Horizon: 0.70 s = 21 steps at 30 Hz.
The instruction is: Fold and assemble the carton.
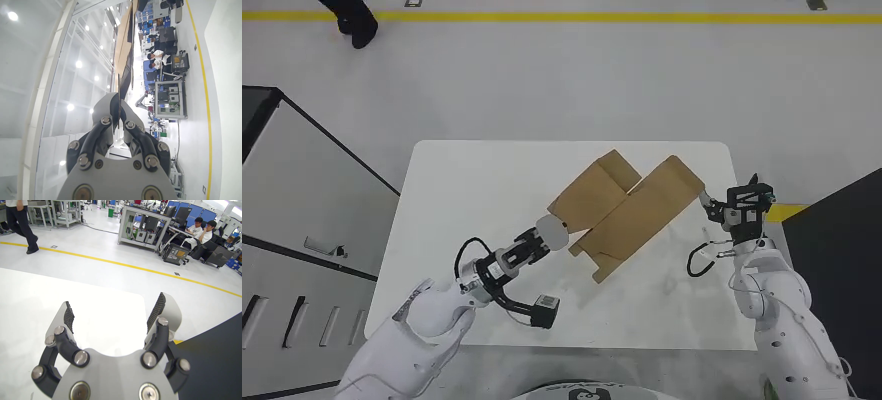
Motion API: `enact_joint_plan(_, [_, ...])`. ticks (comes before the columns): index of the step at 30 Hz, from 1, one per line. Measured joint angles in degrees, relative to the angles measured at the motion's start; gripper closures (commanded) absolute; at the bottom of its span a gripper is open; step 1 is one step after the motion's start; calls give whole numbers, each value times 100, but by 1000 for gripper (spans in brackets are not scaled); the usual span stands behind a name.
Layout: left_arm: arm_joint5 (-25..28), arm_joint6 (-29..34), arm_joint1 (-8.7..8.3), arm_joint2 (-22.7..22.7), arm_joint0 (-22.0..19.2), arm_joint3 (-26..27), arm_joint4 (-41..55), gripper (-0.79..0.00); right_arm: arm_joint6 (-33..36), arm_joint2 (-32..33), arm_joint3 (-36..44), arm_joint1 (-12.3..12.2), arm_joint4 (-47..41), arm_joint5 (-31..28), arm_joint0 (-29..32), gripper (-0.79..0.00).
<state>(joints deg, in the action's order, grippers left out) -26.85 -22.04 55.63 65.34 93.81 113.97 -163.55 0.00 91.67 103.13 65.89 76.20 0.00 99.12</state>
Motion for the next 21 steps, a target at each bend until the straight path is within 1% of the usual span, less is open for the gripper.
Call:
enact_joint_plan(4, [-80,-65,3,63,82,95,199,0,0,0,0,0,0,0,0,-785])
enact_joint_plan(6, [-32,-33,3,87,110,87,190,0,0,0,0,0,0,0,0,-785])
enact_joint_plan(13, [-29,-29,4,84,109,86,186,0,0,0,0,0,0,0,0,-785])
enact_joint_plan(15, [-57,-15,18,66,95,97,323,0,0,0,0,0,0,0,0,-785])
enact_joint_plan(17, [-181,-10,28,91,67,85,357,0,0,0,0,0,0,0,0,-785])
enact_joint_plan(21, [-644,194,54,218,95,107,163,0,0,0,0,0,0,0,0,-785])
